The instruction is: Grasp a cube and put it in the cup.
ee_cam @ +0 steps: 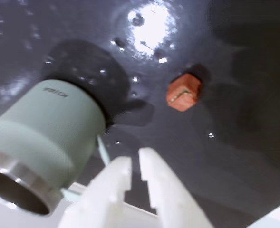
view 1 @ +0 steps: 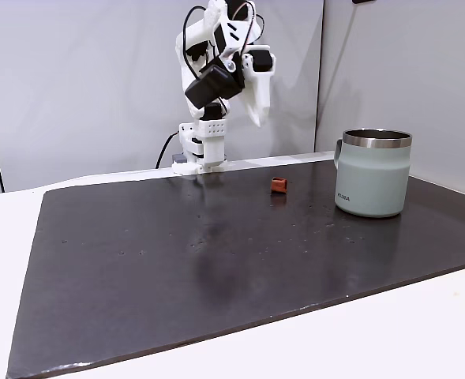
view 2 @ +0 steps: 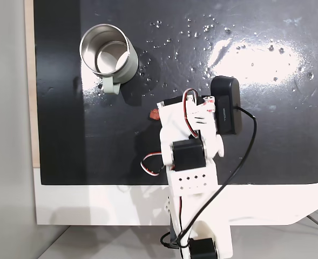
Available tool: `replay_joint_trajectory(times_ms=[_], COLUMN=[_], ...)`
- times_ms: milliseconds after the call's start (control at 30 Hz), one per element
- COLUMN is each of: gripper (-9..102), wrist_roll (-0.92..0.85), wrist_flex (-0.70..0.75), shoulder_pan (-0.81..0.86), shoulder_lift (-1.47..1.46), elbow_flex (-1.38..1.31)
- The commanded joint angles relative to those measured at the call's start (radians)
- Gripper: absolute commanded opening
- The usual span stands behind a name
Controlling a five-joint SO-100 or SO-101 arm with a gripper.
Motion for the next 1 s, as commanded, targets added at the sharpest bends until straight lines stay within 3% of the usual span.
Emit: replay_joint_trajectory(times_ms=[0, 233, 600, 967], gripper=[0, 0, 0, 0], wrist_roll=[0.031, 0.1, 0.087, -0.074], wrist_flex=[0.048, 0.104, 0.124, 0.172], shoulder_pan=[-0.055, -0.207, -0.241, -0.224], shoulder_lift=[-0.091, -0.244, -0.374, -0.448], elbow_flex=[-0.109, -0.17, -0.222, -0.25])
